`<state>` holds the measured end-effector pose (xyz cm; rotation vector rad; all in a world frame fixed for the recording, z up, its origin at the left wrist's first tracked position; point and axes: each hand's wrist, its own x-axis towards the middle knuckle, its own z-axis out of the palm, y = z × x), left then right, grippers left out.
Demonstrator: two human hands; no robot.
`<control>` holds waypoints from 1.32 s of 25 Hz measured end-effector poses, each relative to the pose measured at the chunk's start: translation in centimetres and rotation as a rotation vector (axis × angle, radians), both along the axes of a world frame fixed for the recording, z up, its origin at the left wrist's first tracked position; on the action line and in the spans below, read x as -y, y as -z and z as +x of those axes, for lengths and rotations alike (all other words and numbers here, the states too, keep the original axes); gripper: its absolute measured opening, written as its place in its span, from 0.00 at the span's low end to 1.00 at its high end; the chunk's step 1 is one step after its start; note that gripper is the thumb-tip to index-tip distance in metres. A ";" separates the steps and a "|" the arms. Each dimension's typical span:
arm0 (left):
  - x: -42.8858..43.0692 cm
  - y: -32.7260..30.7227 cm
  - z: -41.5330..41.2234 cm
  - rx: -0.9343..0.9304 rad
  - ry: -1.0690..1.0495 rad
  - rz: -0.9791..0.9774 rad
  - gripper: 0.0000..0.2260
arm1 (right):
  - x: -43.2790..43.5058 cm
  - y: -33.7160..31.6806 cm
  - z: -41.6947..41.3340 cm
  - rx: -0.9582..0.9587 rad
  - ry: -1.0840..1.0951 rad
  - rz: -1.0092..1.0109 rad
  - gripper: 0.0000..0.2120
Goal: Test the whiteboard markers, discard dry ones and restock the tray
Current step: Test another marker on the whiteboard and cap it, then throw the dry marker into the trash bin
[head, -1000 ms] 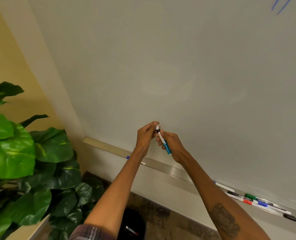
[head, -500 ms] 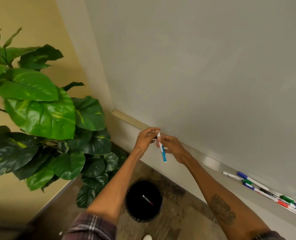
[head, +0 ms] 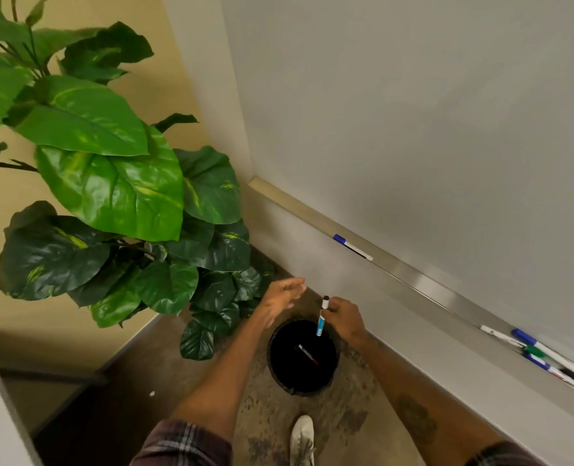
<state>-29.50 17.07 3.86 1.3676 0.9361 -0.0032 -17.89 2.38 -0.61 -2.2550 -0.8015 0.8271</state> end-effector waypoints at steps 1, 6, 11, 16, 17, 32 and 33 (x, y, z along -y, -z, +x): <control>-0.4 0.6 -0.6 -0.040 -0.025 -0.003 0.16 | 0.0 0.8 -0.3 0.005 0.004 -0.036 0.09; -1.4 2.0 -1.7 -0.162 -0.016 -0.065 0.16 | -1.3 3.7 -0.1 -0.151 -0.044 -0.180 0.14; -1.0 1.7 1.1 -0.131 -0.106 -0.025 0.23 | -1.1 1.4 1.2 -0.154 0.075 -0.077 0.26; 2.1 1.4 5.7 -0.162 0.025 0.084 0.27 | 2.5 -0.1 3.6 -0.188 0.187 0.045 0.25; 3.1 1.4 6.4 -0.155 0.050 0.071 0.25 | 3.5 -0.2 4.1 -0.186 0.187 0.052 0.22; 28.5 0.1 18.5 -0.031 0.437 0.225 0.15 | 33.0 -3.0 15.0 -0.166 0.608 0.258 0.11; 30.0 0.0 19.2 -0.022 0.446 0.233 0.15 | 34.9 -3.1 15.7 -0.189 0.651 0.282 0.10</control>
